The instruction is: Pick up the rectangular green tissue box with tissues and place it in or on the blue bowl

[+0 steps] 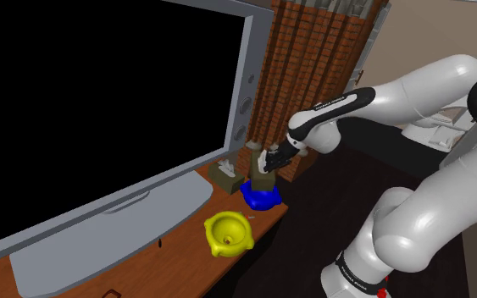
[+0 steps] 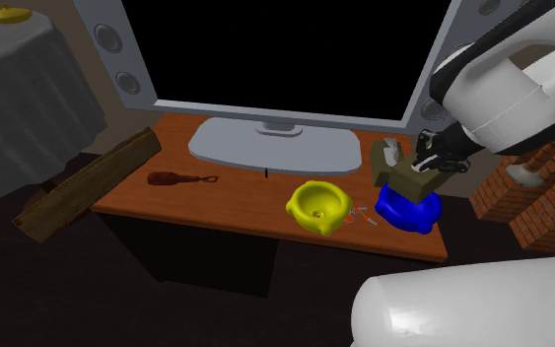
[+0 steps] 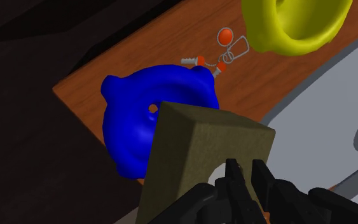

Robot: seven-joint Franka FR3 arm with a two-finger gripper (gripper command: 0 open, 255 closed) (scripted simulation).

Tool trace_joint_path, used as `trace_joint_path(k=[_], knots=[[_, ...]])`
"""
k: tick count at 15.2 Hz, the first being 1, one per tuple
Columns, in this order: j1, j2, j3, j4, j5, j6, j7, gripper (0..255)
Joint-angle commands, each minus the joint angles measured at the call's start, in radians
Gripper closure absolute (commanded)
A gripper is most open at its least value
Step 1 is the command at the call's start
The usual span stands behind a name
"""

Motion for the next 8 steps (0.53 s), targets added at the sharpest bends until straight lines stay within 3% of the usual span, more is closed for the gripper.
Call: trace_joint_path(k=[1, 5, 8], knots=[[0.026, 0.030, -0.018, -0.002, 0.046, 0.027, -0.041, 255], [0.087, 0.095, -0.059, 0.001, 0.167, 0.074, -0.147, 255], [0.086, 0.095, -0.058, 0.001, 0.167, 0.074, -0.147, 255]])
